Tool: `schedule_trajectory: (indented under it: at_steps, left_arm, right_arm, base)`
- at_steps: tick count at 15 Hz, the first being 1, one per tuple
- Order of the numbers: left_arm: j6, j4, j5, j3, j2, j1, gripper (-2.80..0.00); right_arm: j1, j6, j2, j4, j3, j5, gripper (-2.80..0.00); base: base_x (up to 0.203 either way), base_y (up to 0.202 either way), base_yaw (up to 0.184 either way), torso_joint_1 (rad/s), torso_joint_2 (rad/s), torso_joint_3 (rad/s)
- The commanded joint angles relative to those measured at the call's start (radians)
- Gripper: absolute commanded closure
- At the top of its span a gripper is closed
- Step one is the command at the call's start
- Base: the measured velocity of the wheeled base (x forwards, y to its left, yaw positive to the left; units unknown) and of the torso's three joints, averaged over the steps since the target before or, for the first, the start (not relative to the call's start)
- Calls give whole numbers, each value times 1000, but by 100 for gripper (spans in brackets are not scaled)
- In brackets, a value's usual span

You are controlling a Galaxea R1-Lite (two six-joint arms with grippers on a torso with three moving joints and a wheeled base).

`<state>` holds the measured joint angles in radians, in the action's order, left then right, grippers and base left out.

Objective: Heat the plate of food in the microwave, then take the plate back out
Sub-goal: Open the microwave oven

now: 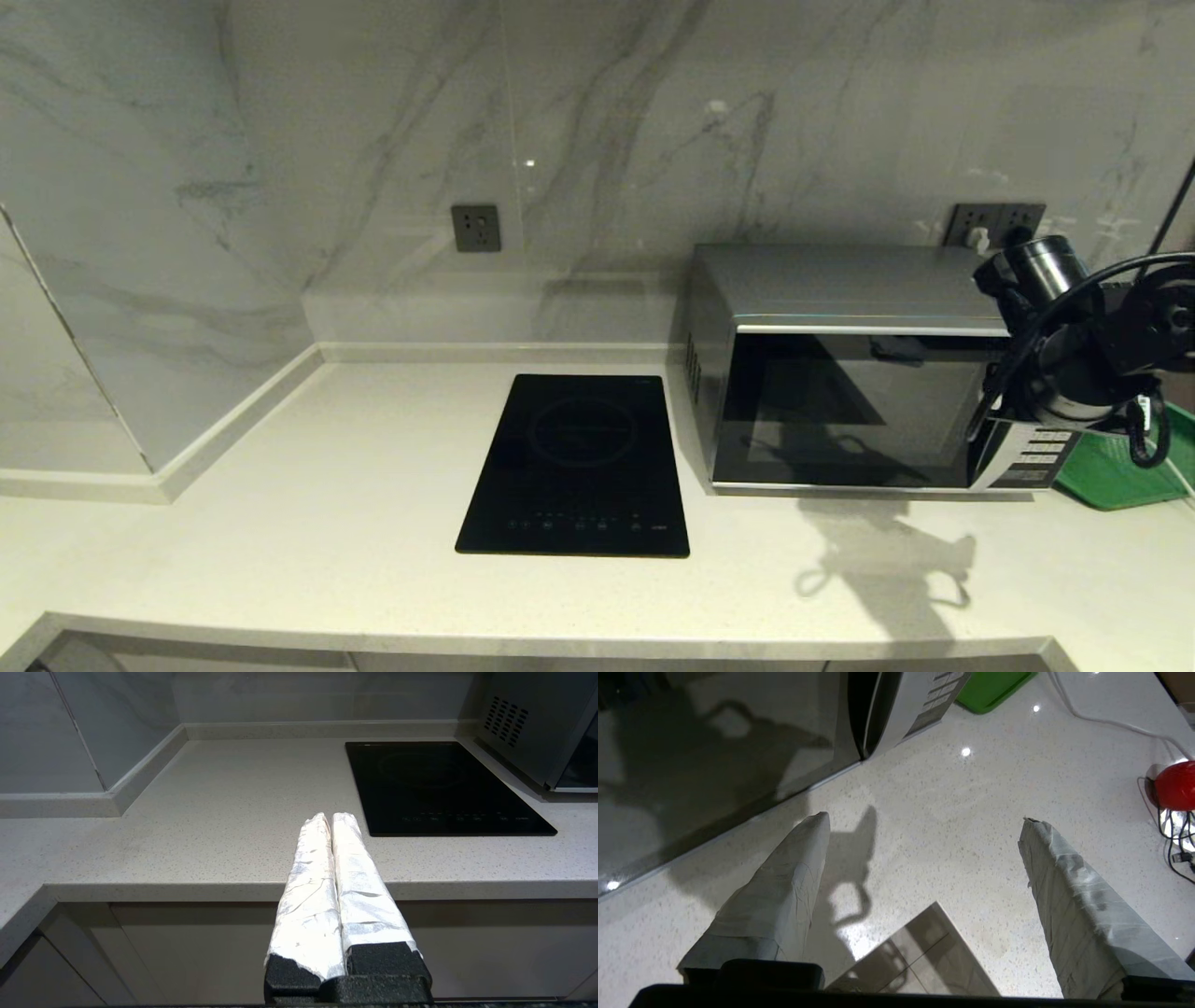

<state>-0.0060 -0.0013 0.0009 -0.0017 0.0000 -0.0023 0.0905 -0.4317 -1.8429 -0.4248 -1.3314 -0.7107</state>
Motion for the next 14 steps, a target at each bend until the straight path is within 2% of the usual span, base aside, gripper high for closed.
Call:
schedule_trajectory:
  at_steps: [1, 4, 7, 14]
  left_arm:
    - [0, 0, 1, 0, 0, 0, 0]
    - [0, 0, 1, 0, 0, -1, 0]
    - [0, 0, 1, 0, 0, 0, 0]
    - [0, 0, 1, 0, 0, -1, 0]
  right_arm:
    - [-37, -3, -63, -1, -55, -11, -280]
    - [-104, -4, -126, 24, -113, -24, -280]
    - [-138, -3, -173, 33, -157, -23, -280]
    - [-156, 5, -253, 57, -255, -22, -280]
  base:
    - [0, 0, 0, 0, 0, 0]
    - [0, 0, 0, 0, 0, 0]
    - [0, 0, 0, 0, 0, 0]
    - [0, 0, 0, 0, 0, 0]
